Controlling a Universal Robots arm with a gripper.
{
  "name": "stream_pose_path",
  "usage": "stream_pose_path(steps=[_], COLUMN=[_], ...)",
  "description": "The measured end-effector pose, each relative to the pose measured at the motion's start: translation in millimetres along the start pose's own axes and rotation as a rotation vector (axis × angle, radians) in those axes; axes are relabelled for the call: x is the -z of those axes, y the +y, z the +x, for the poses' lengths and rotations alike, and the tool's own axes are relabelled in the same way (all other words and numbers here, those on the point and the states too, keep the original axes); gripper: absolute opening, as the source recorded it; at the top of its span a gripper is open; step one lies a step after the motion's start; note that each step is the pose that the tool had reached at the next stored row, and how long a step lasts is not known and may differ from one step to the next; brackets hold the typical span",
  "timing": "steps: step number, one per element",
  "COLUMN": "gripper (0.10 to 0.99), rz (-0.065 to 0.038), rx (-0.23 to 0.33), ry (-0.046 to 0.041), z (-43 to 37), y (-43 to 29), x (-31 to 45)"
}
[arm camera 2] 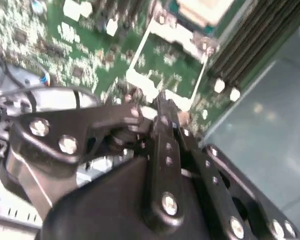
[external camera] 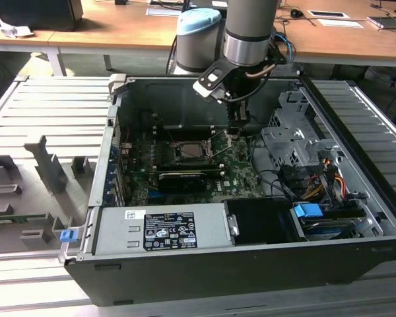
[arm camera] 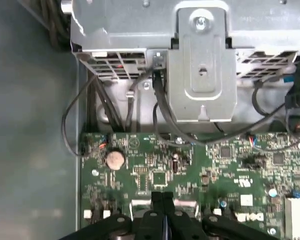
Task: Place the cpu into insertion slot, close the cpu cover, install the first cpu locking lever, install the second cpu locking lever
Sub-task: 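Close the cpu cover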
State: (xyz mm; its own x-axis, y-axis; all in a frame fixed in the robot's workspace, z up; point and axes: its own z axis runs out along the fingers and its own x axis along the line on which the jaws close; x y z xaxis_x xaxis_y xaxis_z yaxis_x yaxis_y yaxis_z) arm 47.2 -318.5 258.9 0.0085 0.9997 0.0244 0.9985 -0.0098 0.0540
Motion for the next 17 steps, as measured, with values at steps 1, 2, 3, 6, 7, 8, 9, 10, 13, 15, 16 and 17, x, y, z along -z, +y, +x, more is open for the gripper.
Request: stream_pose_path(steps=[1,2,3,6,7,8,9,10,13,15,16,17], gripper=[0.106,0.106,0.106,0.106,0.106,0.106,0.106,0.106,0.106,0.106,0.106,0.106], rz=[0.0,0.0,0.0,0.0,0.001,0.001,0.002,0.002,0.003,0.003,0.003,0.003], rx=[0.0,0.0,0.0,0.0,0.0,0.0,0.0,0.0,0.0,0.0,0.0,0.0], ry=[0.0,0.0002,0.0003,0.0,0.0002,0.0002,0.0001,0.0001,-0.0001,0.0007,0.001,0.0009], z=[0.1,0.2,0.2,0.1,0.2,0.1,0.1,0.0,-0.1,-0.1,0.0,0.0], y=[4.7,7.6,8.5,12.4,14.8,16.2,16.3,16.1,11.6,7.3,6.3,5.9], x=[-0.8,-1.3,-1.8,-4.0,-5.9,-7.4,-10.1,-13.2,-14.0,-12.5,-11.1,-9.7])
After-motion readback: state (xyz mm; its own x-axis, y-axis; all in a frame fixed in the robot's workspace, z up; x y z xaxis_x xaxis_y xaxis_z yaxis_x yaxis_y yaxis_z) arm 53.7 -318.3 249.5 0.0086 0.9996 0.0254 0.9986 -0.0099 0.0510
